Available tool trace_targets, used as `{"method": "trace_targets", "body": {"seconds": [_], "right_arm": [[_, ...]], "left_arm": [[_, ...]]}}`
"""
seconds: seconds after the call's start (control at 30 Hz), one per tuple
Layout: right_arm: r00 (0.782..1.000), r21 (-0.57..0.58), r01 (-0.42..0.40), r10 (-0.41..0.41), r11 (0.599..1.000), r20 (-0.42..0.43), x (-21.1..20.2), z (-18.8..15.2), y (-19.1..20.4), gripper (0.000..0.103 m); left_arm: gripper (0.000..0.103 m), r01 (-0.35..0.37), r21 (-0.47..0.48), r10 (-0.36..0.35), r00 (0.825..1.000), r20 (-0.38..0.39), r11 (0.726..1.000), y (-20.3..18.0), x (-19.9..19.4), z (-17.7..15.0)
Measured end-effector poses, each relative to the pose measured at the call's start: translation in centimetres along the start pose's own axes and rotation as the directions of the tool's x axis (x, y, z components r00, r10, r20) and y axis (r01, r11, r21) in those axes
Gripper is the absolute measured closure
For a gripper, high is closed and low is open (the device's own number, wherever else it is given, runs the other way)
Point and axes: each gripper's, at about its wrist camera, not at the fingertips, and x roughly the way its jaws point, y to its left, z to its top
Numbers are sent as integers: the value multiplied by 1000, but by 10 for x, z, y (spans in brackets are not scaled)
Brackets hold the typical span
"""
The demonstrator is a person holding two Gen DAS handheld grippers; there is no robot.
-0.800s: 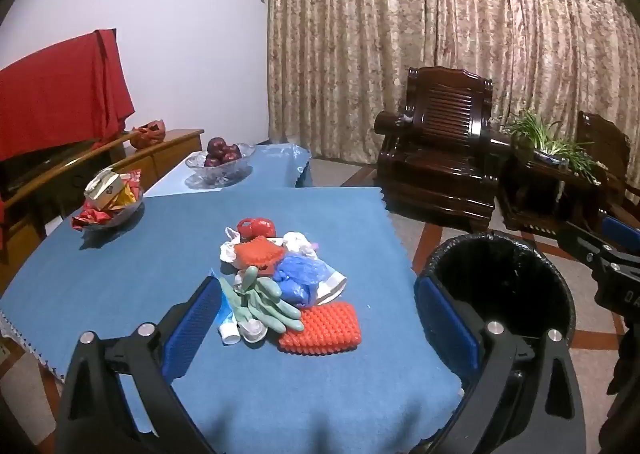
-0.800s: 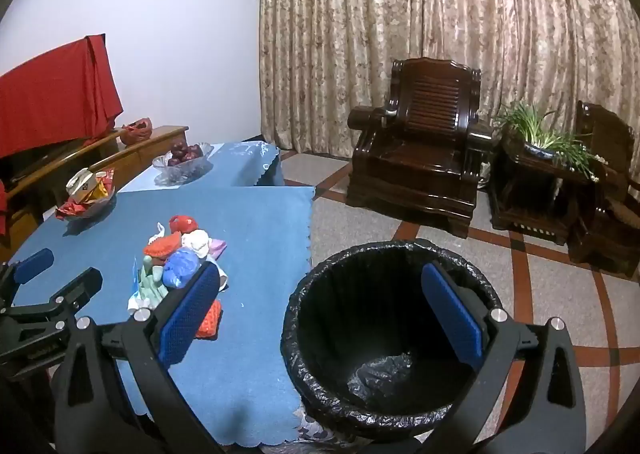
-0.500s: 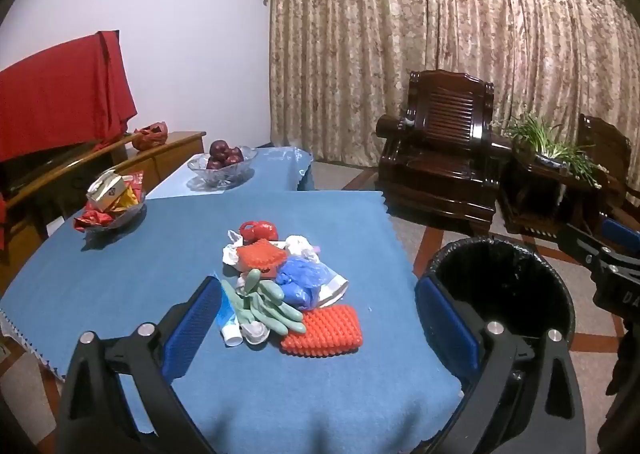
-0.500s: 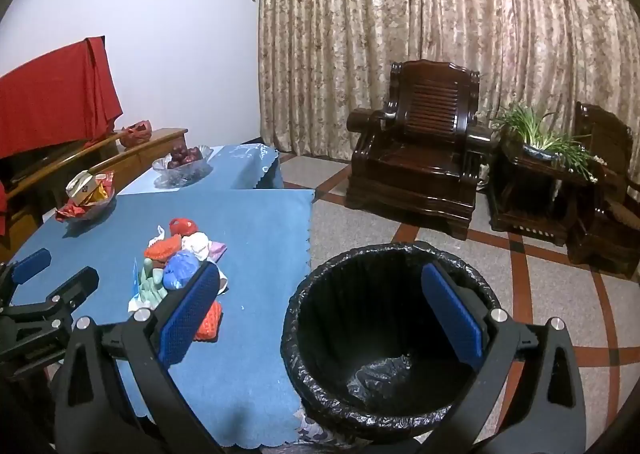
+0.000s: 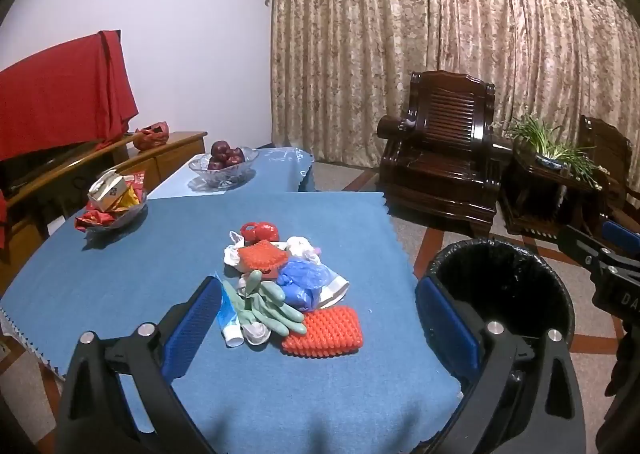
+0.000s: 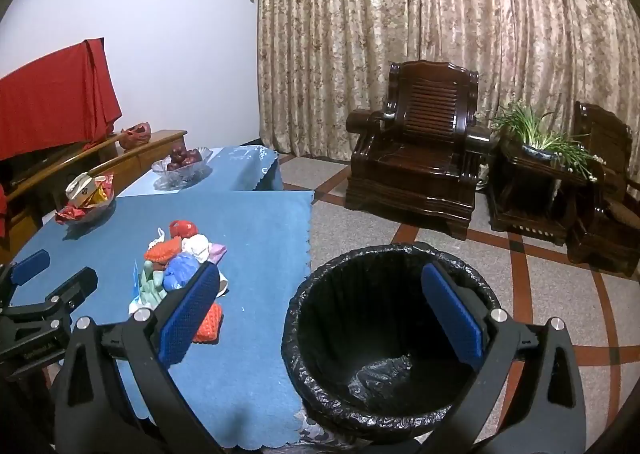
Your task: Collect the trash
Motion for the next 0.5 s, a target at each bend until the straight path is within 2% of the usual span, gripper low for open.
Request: {"method": "trace_targets", "body": {"seconds": [0.5], "right_arm": [[1000,1,1,-1,1000,-1,0,-1,-3,5]], "left_arm": [[6,1,0,-1,1000,-1,1000,1,1,0]]}}
